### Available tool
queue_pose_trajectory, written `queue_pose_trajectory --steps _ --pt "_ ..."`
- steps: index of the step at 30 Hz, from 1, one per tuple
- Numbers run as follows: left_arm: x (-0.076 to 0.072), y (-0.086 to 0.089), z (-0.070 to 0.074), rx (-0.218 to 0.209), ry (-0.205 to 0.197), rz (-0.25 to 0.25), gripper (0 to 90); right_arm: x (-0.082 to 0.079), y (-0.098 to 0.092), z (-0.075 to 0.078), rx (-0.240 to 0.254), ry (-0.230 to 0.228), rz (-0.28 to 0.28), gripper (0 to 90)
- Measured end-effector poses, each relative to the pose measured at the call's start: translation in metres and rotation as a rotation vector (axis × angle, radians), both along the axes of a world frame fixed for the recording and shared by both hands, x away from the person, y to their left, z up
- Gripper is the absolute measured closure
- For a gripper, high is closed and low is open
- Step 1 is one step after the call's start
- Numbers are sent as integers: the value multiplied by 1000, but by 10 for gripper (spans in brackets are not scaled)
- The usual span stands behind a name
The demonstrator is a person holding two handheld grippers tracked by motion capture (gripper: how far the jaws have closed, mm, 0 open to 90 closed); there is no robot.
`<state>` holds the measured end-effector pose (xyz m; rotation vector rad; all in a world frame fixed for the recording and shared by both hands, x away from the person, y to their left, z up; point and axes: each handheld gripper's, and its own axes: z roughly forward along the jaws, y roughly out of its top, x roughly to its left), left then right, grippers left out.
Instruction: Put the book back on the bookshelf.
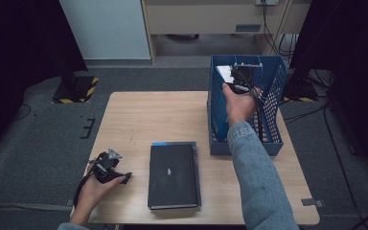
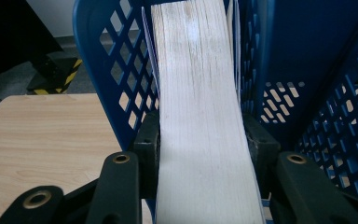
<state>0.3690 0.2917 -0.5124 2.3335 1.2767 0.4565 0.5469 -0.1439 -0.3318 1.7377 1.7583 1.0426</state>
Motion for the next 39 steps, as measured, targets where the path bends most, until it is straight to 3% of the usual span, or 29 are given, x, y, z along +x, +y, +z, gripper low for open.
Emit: queue_pose_trajectory --steps 23,39 --pt "0 0 0 -2 0 0 84 -3 5 0 39 -11 37 525" --pt "1 -1 -1 1 3 -4 84 -11 16 6 66 -17 97 482"
